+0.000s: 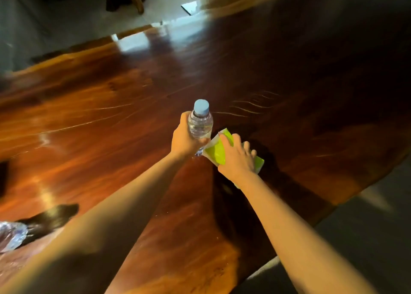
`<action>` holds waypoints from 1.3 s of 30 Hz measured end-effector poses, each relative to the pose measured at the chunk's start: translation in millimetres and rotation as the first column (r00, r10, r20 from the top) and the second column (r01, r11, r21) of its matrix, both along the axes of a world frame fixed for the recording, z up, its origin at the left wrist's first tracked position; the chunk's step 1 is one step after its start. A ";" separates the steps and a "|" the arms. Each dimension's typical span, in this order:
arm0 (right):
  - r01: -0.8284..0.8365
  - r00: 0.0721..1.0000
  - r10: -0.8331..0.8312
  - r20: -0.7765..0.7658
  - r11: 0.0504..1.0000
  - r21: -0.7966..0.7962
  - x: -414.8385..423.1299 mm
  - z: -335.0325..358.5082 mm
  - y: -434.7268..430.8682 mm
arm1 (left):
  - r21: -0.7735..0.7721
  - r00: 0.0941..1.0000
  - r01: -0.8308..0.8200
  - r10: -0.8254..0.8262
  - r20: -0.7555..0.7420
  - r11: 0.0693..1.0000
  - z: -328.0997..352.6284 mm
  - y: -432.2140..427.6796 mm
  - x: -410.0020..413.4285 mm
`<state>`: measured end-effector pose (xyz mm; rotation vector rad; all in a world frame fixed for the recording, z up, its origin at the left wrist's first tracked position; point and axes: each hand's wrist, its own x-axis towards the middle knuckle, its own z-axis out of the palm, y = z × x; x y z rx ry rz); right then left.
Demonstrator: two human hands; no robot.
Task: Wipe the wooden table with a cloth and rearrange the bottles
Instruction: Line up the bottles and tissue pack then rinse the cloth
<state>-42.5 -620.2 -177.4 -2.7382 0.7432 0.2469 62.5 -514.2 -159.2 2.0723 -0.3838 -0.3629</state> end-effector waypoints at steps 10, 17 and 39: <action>-0.325 0.945 0.325 0.040 0.946 -0.017 10.2 12.4 130.3 | -0.041 0.975 -0.221 0.222 0.009 0.974 7.9 165.0 -21.6; -0.506 0.861 0.507 0.049 0.862 -0.017 19.7 16.3 237.2 | -0.022 0.914 -0.405 0.405 0.000 0.914 13.6 282.6 -37.3; -0.827 0.562 0.813 -0.151 0.558 -0.069 98.9 -10.6 309.9 | -0.035 0.831 -0.557 0.556 -0.017 0.830 -9.6 389.0 -20.8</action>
